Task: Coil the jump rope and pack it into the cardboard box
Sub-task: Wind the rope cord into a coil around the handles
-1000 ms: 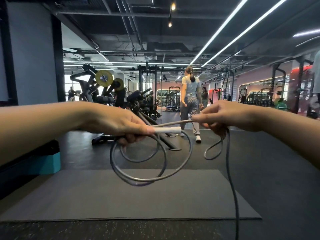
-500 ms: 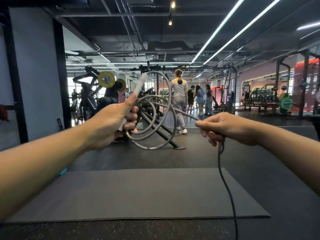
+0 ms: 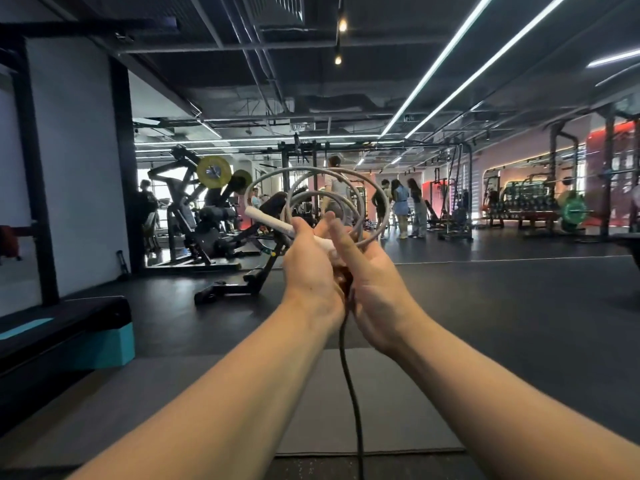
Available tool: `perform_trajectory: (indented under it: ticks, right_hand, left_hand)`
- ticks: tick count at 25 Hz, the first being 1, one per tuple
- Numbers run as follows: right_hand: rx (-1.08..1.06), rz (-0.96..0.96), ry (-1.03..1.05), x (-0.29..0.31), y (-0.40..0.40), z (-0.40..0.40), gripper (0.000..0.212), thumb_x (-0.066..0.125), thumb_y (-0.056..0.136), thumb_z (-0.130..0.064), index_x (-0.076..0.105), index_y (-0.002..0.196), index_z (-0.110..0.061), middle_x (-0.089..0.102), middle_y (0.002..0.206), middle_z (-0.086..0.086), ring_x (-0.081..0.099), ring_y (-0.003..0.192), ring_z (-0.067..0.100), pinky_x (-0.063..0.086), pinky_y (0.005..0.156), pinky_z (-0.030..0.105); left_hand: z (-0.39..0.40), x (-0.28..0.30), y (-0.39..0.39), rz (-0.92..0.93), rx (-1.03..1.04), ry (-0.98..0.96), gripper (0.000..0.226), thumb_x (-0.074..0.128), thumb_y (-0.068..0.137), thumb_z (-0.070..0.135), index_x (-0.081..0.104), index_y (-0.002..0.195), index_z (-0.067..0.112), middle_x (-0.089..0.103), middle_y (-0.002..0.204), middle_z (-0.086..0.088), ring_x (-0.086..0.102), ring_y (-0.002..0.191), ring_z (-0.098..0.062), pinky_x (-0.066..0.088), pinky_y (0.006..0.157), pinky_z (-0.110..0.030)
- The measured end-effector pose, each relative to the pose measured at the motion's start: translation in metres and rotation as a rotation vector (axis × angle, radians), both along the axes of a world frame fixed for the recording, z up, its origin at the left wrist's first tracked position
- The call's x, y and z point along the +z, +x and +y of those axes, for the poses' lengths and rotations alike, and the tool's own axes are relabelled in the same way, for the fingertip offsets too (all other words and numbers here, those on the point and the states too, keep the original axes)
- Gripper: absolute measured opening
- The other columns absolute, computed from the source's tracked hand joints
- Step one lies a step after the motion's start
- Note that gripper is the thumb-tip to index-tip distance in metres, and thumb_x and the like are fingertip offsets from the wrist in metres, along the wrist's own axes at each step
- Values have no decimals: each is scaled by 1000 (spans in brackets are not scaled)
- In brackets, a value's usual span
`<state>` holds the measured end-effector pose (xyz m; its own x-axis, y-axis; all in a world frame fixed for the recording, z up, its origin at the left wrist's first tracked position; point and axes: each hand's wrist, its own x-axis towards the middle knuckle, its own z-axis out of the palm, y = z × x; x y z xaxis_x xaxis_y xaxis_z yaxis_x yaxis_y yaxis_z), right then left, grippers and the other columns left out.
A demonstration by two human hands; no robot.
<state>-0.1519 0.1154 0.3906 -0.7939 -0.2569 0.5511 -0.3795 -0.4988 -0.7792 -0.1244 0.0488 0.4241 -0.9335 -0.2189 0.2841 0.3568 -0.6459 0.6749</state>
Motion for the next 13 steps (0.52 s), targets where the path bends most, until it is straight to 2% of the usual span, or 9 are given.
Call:
perform_trajectory:
  ticks: [1, 2, 3, 5, 7, 9, 10, 11, 13]
  right_hand:
    - [-57, -16, -45, 0, 1, -6, 68, 84, 76, -47, 59, 126, -7, 77, 115, 14, 75, 105, 23, 56, 95, 41]
    - [-100, -28, -77, 0, 1, -10, 72, 87, 74, -44, 55, 127, -8, 77, 115, 13, 75, 106, 23, 56, 96, 42]
    - [-130, -34, -92, 0, 1, -11, 70, 87, 74, -40, 54, 127, -8, 77, 114, 13, 76, 104, 22, 57, 95, 41]
    - [-165, -34, -76, 2, 2, -9, 55, 83, 82, -34, 57, 120, -4, 79, 105, 11, 77, 95, 16, 59, 83, 31]
    - [-219, -7, -52, 4, 5, -9, 42, 77, 87, -33, 64, 106, 2, 78, 89, 7, 76, 80, 9, 57, 70, 22]
    - [-273, 39, -36, 4, 7, -7, 44, 73, 90, -38, 63, 88, 4, 71, 72, 4, 68, 67, 9, 53, 64, 24]
    - [-292, 49, -21, 5, 9, -5, 43, 71, 92, -39, 62, 81, 2, 65, 61, -1, 61, 59, 8, 50, 60, 24]
    - [-309, 55, -6, 6, 10, -1, 42, 69, 93, -38, 63, 79, 0, 59, 53, -6, 56, 53, 7, 47, 56, 24]
    - [-333, 54, 10, 10, 12, 5, 38, 67, 95, -37, 66, 85, 0, 60, 50, -8, 56, 46, 3, 45, 46, 20]
  left_hand:
    - [2, 0, 0, -3, -12, 17, 59, 35, 102, 56, 68, 122, 11, 71, 116, -14, 71, 102, -28, 59, 87, -39]
    - [3, 0, 1, 0, -23, 29, 60, 36, 102, 55, 66, 126, 10, 69, 122, -15, 69, 108, -29, 58, 92, -42]
    - [3, 1, 2, 6, -31, 36, 59, 37, 102, 54, 64, 128, 8, 68, 122, -15, 68, 109, -30, 59, 89, -42]
    - [3, 3, 5, 31, -41, 44, 50, 40, 103, 50, 61, 123, 9, 63, 112, -14, 64, 101, -28, 58, 84, -38]
    - [4, 1, 5, 41, -44, -4, 42, 41, 104, 45, 62, 110, 9, 63, 98, -11, 63, 91, -23, 55, 91, -36]
    - [4, -4, 5, 20, -73, -55, 40, 41, 105, 41, 64, 102, 9, 66, 85, -8, 66, 80, -19, 55, 86, -31]
    - [2, -6, 5, -13, -91, -81, 41, 41, 105, 41, 65, 104, 8, 70, 87, -8, 69, 83, -19, 55, 86, -31]
    - [1, -9, 5, -48, -95, -125, 43, 43, 104, 42, 68, 110, 7, 74, 97, -9, 71, 96, -21, 53, 92, -33]
    - [-4, -15, 2, -101, -58, -201, 40, 51, 100, 42, 72, 122, 15, 70, 128, -5, 63, 121, -23, 48, 98, -38]
